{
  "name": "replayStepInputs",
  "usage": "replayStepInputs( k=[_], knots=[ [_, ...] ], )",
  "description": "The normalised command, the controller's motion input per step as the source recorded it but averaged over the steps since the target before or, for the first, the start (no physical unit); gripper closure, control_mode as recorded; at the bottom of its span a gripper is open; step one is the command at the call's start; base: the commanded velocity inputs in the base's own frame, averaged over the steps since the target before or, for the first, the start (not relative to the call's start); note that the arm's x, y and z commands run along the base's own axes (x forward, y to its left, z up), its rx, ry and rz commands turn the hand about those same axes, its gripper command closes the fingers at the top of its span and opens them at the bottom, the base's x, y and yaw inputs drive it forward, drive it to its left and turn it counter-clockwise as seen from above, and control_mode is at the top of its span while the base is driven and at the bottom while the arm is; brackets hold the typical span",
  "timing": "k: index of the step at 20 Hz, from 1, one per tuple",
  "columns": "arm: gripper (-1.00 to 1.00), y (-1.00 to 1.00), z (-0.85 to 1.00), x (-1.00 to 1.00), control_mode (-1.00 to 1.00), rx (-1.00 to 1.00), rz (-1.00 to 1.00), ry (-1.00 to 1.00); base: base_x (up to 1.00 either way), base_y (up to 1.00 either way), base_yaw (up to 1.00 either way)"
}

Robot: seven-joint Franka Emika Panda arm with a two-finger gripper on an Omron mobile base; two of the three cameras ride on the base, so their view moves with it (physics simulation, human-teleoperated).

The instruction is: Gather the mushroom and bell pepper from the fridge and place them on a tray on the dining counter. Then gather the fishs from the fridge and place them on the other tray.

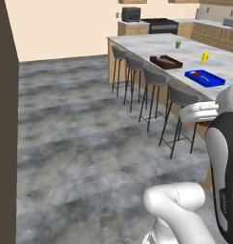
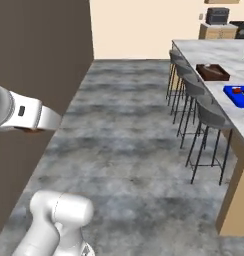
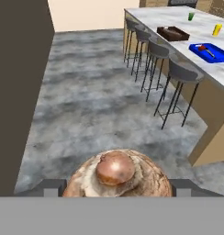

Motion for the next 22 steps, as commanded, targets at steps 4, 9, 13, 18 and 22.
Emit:
replayStepInputs(
  k=[4, 9, 13, 18, 22],
  knots=[
    [1.00, 0.00, 0.00, 0.00, 1.00, 0.00, 0.00, 0.00, 0.99, 0.81, -0.49],
    [1.00, 0.00, 0.00, 0.00, 1.00, 0.00, 0.00, 0.00, 0.95, 0.78, -0.50],
    [1.00, 0.00, 0.00, 0.00, 1.00, 0.00, 0.00, 0.00, 0.94, 0.80, -0.50],
    [1.00, 0.00, 0.00, 0.00, 1.00, 0.00, 0.00, 0.00, 0.92, 0.81, -0.51],
    [1.00, 0.00, 0.00, 0.00, 1.00, 0.00, 0.00, 0.00, 0.85, 0.83, -0.54]
  ],
)
